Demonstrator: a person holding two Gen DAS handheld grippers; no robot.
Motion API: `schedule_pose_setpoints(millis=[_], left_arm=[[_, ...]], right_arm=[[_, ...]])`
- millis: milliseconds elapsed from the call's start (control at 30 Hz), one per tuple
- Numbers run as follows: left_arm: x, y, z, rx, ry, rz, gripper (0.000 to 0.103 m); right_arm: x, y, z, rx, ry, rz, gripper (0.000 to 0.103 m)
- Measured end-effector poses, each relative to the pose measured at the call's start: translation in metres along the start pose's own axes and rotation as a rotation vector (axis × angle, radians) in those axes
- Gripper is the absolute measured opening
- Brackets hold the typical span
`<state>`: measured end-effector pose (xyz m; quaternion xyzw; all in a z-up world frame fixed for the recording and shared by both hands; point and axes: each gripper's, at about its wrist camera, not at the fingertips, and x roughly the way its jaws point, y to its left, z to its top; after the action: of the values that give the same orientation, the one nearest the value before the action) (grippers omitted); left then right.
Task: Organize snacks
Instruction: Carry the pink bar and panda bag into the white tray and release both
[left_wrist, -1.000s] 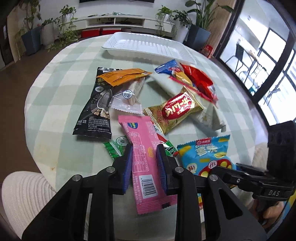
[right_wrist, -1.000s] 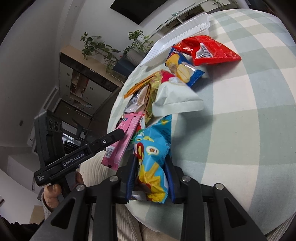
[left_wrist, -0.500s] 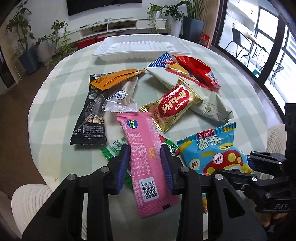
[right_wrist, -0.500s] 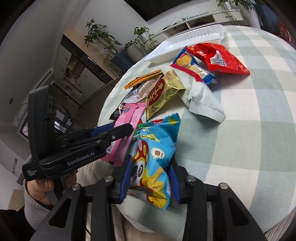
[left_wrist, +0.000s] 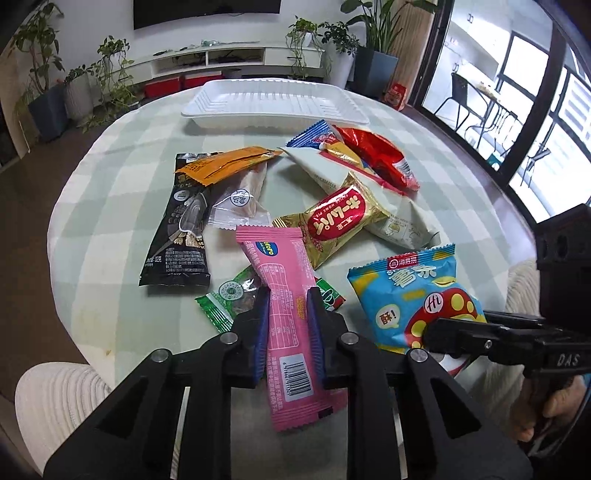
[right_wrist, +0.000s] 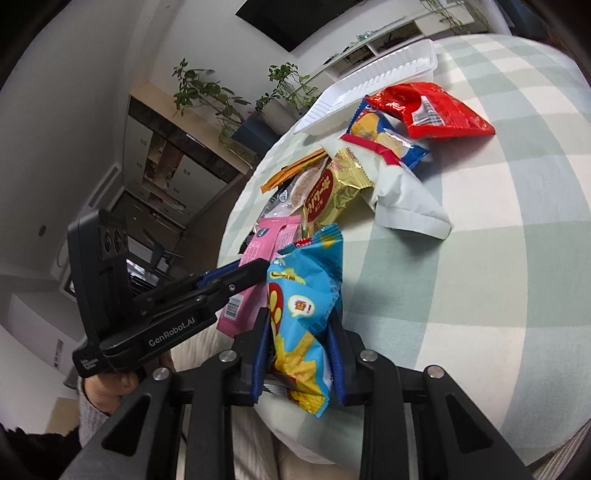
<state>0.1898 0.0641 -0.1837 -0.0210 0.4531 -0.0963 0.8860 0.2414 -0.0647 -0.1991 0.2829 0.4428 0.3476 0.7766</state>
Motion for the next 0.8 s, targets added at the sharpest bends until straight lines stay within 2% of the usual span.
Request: schedule_pose_setpoints(millis=[133,467,667,800], left_arm=[[-0.012,0.009,0.003,-0.046,-0.020,-0.043,0.018],[-0.037,0.020,0.018,-0.107,-0.070,-0.120,0.018],[-0.037,0.023,0.044,-0.113,-0.086,-0.144,0.018],[-0.035,0.026,0.068,-0.113,-0.104,-0.151,0.018]], right_arm=[[-0.001,-0.005,-0.001,0.072,-0.007,0.074,0.031],[-0.013,-0.010,0.010,0.159,-0.053,0.197,0.031],[-0.023,-0.016,0.026,0.191,-0.090,0.243,0.031],[-0.029,-0.018,0.048,0.199,-0.129,0.253,0.031]])
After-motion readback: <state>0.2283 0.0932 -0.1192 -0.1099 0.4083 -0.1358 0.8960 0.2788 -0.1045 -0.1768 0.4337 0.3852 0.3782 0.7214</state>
